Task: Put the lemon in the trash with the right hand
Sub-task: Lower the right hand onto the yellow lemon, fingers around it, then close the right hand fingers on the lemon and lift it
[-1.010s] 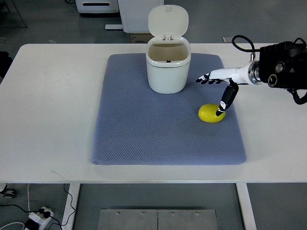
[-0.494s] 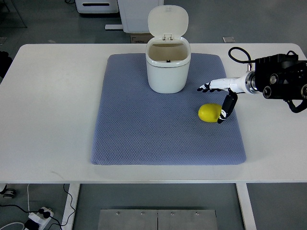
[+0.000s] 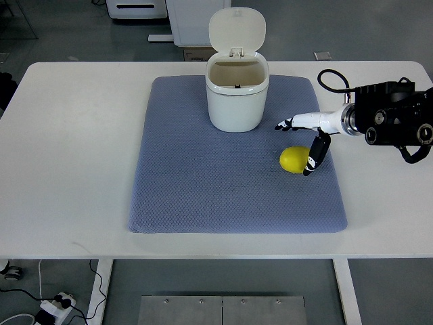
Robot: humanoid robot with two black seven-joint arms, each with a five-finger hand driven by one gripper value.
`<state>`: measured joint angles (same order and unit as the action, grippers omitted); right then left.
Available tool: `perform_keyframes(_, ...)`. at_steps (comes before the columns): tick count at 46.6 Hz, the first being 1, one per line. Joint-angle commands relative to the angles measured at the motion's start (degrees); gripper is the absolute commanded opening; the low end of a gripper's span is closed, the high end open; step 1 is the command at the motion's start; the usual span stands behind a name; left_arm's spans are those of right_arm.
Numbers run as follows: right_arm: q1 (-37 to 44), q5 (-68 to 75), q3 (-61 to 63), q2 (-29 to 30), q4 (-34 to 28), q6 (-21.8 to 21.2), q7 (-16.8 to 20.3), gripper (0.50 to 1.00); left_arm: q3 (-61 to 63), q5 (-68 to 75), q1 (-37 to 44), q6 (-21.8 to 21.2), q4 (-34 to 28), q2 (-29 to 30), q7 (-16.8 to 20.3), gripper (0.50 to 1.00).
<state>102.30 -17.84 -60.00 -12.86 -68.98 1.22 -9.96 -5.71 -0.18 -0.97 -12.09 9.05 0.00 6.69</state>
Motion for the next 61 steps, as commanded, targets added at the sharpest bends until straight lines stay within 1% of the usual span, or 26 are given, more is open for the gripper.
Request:
perform_keyframes(1, 0.0, 0.08, 0.06, 0.38, -0.02, 0.01, 0.03, 0.937, 0.0, 0.0, 0.0, 0.05, 0.0, 0.0, -0.01, 1.0)
perform_keyframes(3, -0.09, 0.0, 0.06, 0.55, -0.02, 0.01, 0.03, 0.918, 0.0, 0.0, 0.0, 0.05, 0.0, 0.0, -0.01, 1.0)
perform_keyframes(7, -0.09, 0.0, -0.02, 0.91, -0.1, 0.1, 0.03, 0.906, 0.0, 0.0, 0.0, -0.04, 0.0, 0.0, -0.01, 1.0)
perform_keyframes(10, -0.18, 0.08, -0.02, 0.99, -0.1, 0.28, 0.03, 0.88, 0.0, 0.0, 0.0, -0.04, 0.0, 0.0, -0.01, 1.0)
perform_keyframes(14, -0.26, 0.0, -0.02, 0.99, -0.1, 0.36, -0.06, 0.872, 0.0, 0.0, 0.0, 0.05, 0.0, 0.0, -0.01, 1.0)
perform_keyframes(32, -0.88, 0.0, -1.17, 0.73, -0.02, 0.8, -0.06, 0.868, 0.0, 0.0, 0.0, 0.05, 0.0, 0.0, -0.01, 1.0)
perform_keyframes(38, -0.88, 0.0, -1.17, 0.73, 0.07, 0.8, -0.06, 0.834, 0.0, 0.0, 0.0, -0.04, 0.0, 0.0, -0.01, 1.0)
perform_keyframes(42, -0.88, 0.0, -1.17, 0.73, 0.07, 0.8, -0.06, 0.803, 0.0, 0.0, 0.0, 0.05, 0.0, 0.0, -0.01, 1.0)
perform_keyframes(48, -0.88, 0.08, -1.17, 0.73, 0.07, 0.8, -0.06, 0.795, 0.0, 0.0, 0.0, 0.05, 0.0, 0.0, -0.01, 1.0)
perform_keyframes(55, -0.88, 0.08, -1.17, 0.73, 0.07, 0.8, -0.06, 0.757, 0.0, 0.0, 0.0, 0.05, 0.0, 0.0, -0.01, 1.0)
perform_keyframes(58, -0.88, 0.0, -1.17, 0.73, 0.07, 0.89, -0.06, 0.724, 0.0, 0.0, 0.09, 0.05, 0.0, 0.0, -0.01, 1.0)
perform_keyframes(60, -0.88, 0.08, -1.17, 0.73, 0.07, 0.89, -0.06, 0.719, 0.0, 0.0, 0.0, 0.05, 0.0, 0.0, -0.01, 1.0)
perform_keyframes(61, -0.88, 0.0, -1.17, 0.73, 0.07, 0.89, -0.06, 0.686, 0.0, 0.0, 0.0, -0.03, 0.0, 0.0, -0.01, 1.0)
